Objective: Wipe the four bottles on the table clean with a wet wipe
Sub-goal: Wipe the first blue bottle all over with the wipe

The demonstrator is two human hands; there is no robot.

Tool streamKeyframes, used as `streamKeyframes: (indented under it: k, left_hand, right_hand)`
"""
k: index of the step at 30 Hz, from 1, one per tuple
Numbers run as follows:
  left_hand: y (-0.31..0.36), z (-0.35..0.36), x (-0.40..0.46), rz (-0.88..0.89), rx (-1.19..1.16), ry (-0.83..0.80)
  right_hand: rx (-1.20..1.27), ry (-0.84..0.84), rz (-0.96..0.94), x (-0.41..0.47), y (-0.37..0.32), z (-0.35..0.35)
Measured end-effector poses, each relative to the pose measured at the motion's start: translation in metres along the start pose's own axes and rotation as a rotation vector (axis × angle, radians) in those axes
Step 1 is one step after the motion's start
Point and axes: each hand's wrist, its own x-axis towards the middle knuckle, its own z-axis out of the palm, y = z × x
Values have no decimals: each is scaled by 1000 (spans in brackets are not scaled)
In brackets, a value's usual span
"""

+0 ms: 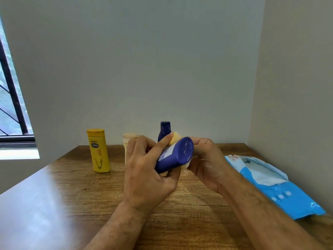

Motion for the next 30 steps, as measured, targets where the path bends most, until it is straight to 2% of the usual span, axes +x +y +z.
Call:
streamKeyframes:
  k: [5, 10, 12, 14, 16, 25, 30]
  left_hand:
    - [1, 0, -1, -61, -168, -41]
    - [3, 1, 0, -242, -208, -142]
    - [3, 1, 0, -297, -162, -177]
    - [2, 1, 0, -330, -113, -190]
    - [0, 1, -1, -362, -71, -193]
    - [-6, 5, -2, -458, -12, -263]
    - [-8, 5, 0, -466, 44, -304]
  right_hand:
    - [118, -18, -54, -1, -7, 0]
    - [185, 83, -117, 0, -10, 2]
    - [62, 136, -158, 0, -9, 3]
    - [-235, 195, -241, -1, -8, 3]
    - [-411, 209, -309, -2, -7, 4]
    - [-480, 121, -317, -8, -6, 5]
    - [-541, 292, -251, -2, 6, 6]
